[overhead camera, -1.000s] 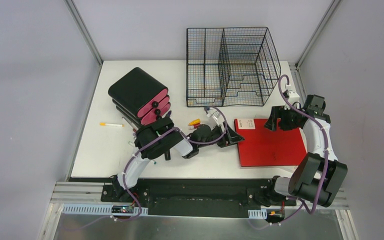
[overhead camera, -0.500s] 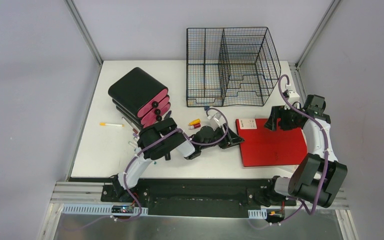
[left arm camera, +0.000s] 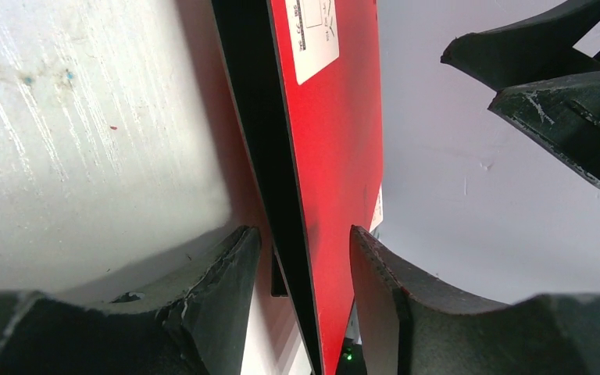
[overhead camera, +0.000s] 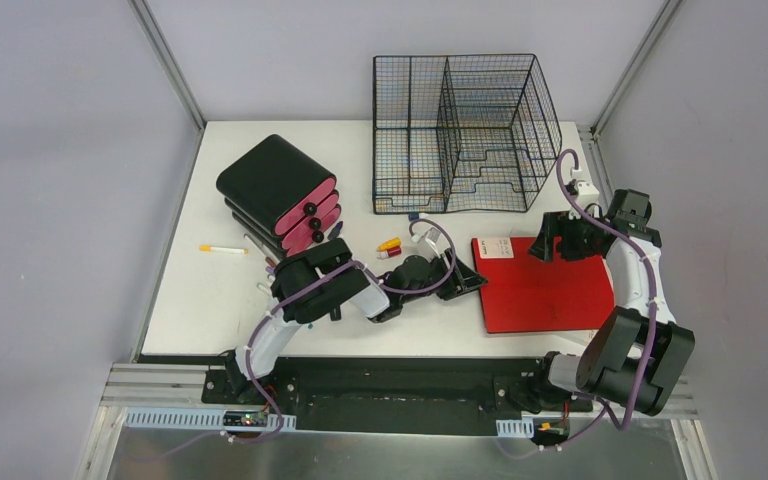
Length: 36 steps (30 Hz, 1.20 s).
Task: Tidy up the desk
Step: Pick up the folder from the corner of the board.
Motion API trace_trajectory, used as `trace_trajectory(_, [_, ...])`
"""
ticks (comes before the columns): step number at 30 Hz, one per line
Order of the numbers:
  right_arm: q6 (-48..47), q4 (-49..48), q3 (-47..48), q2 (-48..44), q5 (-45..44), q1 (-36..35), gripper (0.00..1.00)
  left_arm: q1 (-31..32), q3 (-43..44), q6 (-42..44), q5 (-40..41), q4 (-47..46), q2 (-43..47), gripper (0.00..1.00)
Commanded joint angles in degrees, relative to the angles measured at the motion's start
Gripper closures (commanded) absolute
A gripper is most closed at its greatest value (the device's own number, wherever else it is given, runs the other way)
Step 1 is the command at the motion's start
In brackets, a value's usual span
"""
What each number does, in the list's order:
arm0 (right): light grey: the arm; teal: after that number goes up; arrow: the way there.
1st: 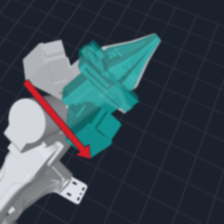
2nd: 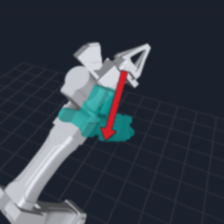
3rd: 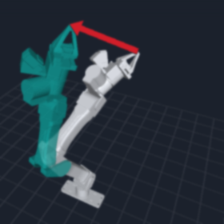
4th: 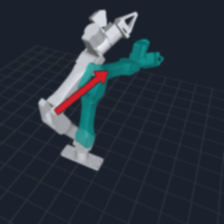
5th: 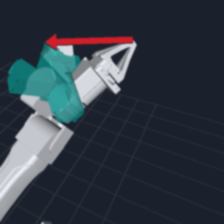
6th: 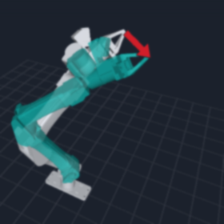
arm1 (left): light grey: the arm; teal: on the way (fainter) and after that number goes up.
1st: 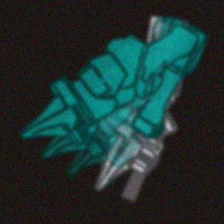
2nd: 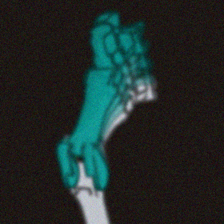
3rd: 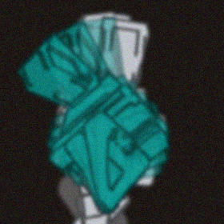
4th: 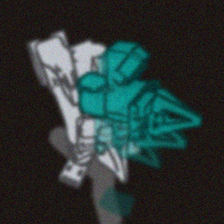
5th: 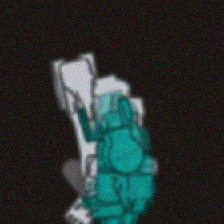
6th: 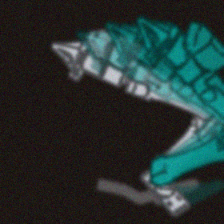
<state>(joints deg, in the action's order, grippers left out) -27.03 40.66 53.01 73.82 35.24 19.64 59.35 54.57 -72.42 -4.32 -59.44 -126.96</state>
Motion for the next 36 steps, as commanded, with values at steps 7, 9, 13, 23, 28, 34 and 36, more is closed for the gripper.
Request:
trace_trajectory(7, [-0.9, -0.2, 1.4, -2.2, 1.8, 0.0, 0.2, 1.5, 1.8, 2.7, 1.4, 10.6, -2.1, 0.52])
trace_trajectory(9, [-0.9, -0.2, 1.4, -2.2, 1.9, 0.0, 0.2, 1.6, 1.9, 2.6, 1.9, 10.3, -2.4, 0.54])
trace_trajectory(13, [-1.0, -0.1, 1.4, -2.3, 2.1, 0.0, 0.2, 1.6, 1.6, 2.2, 2.4, 8.4, -2.6, 0.69])
trace_trajectory(23, [-3.4, 2.1, 1.8, -2.9, 5.3, 0.0, 0.19, 1.0, -4.7, 8.7, 3.9, 5.6, 6.8, 1.0])
trace_trajectory(28, [-11.4, 8.1, 2.6, -4.4, 12.1, 0.0, 0.18, 0.6, -9.0, 16.2, 3.5, 6.3, 14.9, 1.0])
trace_trajectory(34, [-24.4, 16.9, 3.1, -9.7, 22.7, 0.0, 0.03, -1.9, -13.4, 28.6, -1.8, 10.0, 27.3, 1.0])
trace_trajectory(36, [-26.8, 19.4, 3.8, -11.4, 26.0, 0.0, 0.01, -3.7, -14.5, 33.0, -4.6, 12.2, 31.7, 1.0])
